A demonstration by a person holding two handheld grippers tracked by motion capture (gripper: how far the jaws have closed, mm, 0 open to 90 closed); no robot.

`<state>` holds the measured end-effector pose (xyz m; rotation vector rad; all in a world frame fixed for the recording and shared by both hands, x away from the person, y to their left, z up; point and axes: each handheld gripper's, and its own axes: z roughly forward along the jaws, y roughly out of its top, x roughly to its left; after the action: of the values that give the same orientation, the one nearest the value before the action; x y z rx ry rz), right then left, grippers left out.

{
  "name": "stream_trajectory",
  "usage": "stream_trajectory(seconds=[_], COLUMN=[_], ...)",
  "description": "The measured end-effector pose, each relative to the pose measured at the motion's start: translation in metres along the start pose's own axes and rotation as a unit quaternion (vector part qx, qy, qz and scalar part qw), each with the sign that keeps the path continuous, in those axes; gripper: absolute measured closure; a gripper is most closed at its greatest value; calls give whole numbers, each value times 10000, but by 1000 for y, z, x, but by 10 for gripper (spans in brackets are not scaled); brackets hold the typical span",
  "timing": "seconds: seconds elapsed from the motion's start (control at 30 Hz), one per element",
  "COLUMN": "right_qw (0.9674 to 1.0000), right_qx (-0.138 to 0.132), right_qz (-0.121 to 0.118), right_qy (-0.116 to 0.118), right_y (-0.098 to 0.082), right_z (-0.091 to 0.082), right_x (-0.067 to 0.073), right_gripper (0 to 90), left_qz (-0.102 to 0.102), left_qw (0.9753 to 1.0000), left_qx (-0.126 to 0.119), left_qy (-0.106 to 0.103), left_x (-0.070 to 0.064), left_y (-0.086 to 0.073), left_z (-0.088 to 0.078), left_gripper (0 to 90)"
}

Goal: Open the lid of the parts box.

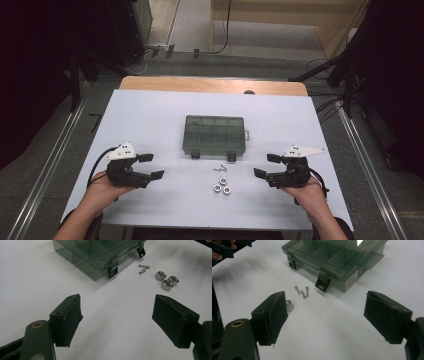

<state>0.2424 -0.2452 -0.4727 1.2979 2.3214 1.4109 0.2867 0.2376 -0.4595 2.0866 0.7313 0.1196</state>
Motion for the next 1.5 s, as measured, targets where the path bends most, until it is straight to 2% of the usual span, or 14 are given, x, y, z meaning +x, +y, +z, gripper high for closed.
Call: stream_trajectory(seconds=[0.1,0.2,0.47,0.53,0.8,1.03,1.5], right_qw=[10000,10000,10000,10000,9999,10000,10000], right_qx=[29,10,-53,-36,126,20,71], right_qz=[-20,-32,-4,11,4,-5,-17], right_qy=[-3,-12,46,36,47,37,51], right_y=[0,0,1,1,0,1,0], right_z=[1,1,0,1,2,1,1], right_x=[0,1,0,0,0,0,0], right_gripper=[188,184,174,174,187,184,184], left_qz=[-61,-9,23,83,115,54,76], left_qw=[10000,10000,10000,10000,9999,10000,10000], left_qx=[39,12,-18,-8,-3,-13,-17], left_qy=[-68,-86,-18,20,50,18,14], left_x=[0,-1,0,-1,-1,-1,-2], left_y=[0,0,-1,-1,-1,-1,-1], left_z=[0,0,0,-1,-1,0,0], left_gripper=[232,232,232,232,232,232,232])
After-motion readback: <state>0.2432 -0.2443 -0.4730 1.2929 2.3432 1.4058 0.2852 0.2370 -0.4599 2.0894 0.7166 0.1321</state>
